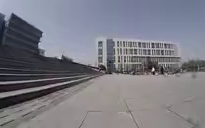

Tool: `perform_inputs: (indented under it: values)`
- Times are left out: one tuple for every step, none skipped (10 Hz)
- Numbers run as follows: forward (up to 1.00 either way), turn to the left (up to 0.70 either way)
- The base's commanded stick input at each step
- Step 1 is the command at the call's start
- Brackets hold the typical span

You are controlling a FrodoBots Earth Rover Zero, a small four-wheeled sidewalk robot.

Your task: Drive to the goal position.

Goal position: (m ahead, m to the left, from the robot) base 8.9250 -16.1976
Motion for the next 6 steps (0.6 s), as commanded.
perform_inputs:
  values:
    - [1.0, 0.0]
    - [1.0, 0.0]
    - [1.0, 0.0]
    - [1.0, 0.0]
    - [1.0, 0.0]
    - [1.0, 0.0]
